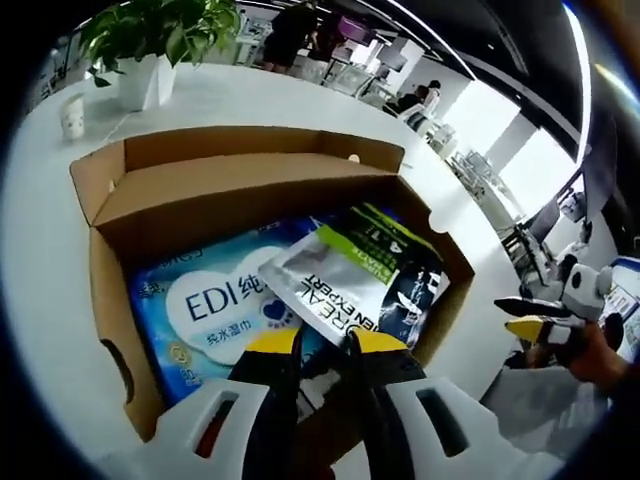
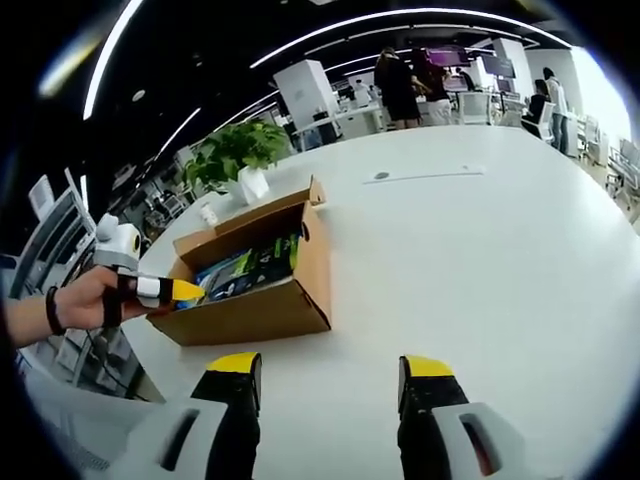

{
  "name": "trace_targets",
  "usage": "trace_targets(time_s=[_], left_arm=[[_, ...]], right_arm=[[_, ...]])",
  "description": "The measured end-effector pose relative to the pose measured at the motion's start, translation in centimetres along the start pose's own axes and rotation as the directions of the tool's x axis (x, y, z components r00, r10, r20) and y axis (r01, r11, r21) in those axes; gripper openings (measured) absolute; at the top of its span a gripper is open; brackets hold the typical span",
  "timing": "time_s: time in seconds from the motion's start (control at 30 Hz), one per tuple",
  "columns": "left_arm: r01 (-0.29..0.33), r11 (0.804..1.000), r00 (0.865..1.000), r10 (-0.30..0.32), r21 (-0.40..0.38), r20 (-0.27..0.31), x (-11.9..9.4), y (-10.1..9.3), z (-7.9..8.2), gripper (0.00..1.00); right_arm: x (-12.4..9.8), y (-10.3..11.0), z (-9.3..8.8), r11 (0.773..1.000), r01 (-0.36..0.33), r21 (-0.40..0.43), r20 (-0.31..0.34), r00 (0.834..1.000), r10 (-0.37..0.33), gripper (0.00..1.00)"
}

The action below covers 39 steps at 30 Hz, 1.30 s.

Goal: Operate the shoe box by opening the lid, removing the specified soft item, and placing it in the target area until the item is outside and the box remains undamaged.

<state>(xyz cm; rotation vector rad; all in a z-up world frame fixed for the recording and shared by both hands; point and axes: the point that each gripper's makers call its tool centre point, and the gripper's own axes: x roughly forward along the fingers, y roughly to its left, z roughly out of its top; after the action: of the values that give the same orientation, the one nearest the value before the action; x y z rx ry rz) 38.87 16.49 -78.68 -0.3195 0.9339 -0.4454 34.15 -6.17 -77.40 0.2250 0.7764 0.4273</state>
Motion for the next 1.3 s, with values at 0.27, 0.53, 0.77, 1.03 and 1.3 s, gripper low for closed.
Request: trace_targets(time_s=[0.27,0.53,0.77,1.03,1.3], left_arm=[[0.040,0.996,0.999,-0.040,-0.076,0.011,0.6,-0.2,0.4,0.15],[0.060,0.991,0.998,-0.055,-0.122,0.041,0.7,-0.6,0.4,0.05],[0.058,0.994,0.997,-0.052,-0.096,0.065,0.6,-0.7,0.6,0.01],[0.046,0.994,0.997,-0.040,-0.097,0.066,0.4,0.2,0.7,0.01],[0.036,0.993,0.997,-0.028,-0.112,0.071,-0.2,1.5,0.8,0.00]], right_arm=[[0.3,0.2,-0.2,1.000,-0.007,-0.005,-0.011,1.000,0.007,0.54],[0.4,0.5,-0.1,1.000,-0.013,-0.014,-0.016,1.000,0.013,0.54],[0.8,1.6,0.0,0.998,-0.047,-0.038,-0.029,0.999,0.045,0.53],[1.6,2.9,1.2,0.995,-0.078,-0.058,-0.027,0.997,0.076,0.53],[2.9,4.6,2.6,0.989,-0.115,-0.093,-0.032,0.993,0.112,0.52]])
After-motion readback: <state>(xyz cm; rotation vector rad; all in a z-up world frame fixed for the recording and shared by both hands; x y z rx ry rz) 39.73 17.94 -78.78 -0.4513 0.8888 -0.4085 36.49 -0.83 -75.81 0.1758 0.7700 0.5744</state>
